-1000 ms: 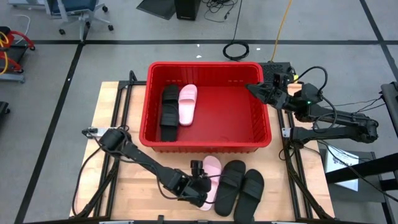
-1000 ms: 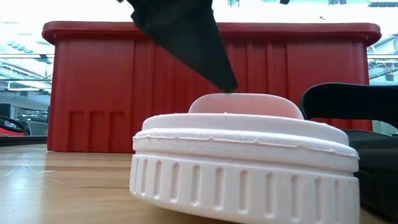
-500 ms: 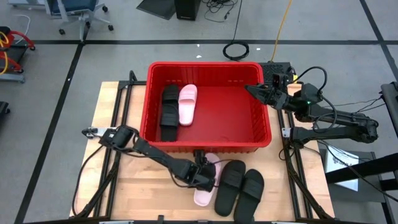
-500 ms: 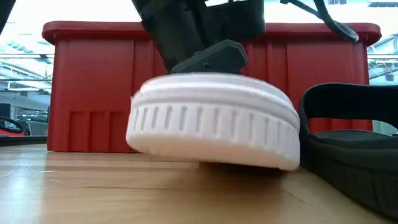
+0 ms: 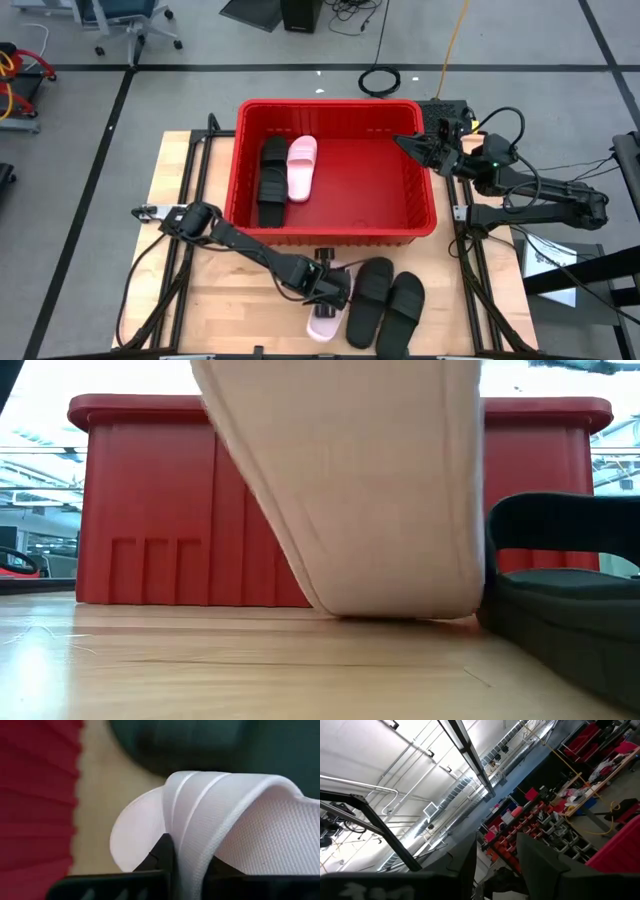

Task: Pick and place slides into bin
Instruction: Put the pink slide into the red bin

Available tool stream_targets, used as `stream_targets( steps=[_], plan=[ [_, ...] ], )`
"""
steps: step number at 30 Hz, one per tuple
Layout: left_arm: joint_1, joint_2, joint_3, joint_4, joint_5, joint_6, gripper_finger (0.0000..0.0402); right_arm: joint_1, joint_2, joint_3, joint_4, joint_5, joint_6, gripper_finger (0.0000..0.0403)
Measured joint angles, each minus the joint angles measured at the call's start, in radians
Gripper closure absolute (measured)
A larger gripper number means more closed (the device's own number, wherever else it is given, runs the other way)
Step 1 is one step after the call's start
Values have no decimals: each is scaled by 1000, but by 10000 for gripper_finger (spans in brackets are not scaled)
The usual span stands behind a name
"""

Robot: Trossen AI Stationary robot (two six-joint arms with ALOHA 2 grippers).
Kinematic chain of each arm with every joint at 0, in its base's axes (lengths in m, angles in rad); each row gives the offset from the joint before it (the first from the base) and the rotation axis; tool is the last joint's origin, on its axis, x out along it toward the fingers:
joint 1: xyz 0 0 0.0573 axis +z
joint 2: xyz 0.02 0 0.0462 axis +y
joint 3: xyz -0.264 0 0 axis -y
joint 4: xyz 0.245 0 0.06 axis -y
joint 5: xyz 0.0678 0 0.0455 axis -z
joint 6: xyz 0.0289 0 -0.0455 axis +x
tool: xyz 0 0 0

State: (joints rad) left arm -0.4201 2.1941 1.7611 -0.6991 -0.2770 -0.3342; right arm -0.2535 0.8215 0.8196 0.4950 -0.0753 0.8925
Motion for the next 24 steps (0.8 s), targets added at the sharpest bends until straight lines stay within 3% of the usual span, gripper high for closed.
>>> stream_targets(
  steps=[4, 10, 17, 24],
  plan=[
    [-20, 0, 80, -136, 49, -8, 381, 0, 0, 0, -6, 0, -22, 273],
    [-29, 0, 147, -317, -22, -9, 395, 0, 23, 0, -10, 0, -22, 273],
    [-29, -45, 158, -352, -10, -15, 394, 0, 51, 0, -7, -3, 4, 273],
    [-28, -169, 159, -230, 76, 3, 384, 0, 59, 0, 3, -4, 10, 273]
  ],
)
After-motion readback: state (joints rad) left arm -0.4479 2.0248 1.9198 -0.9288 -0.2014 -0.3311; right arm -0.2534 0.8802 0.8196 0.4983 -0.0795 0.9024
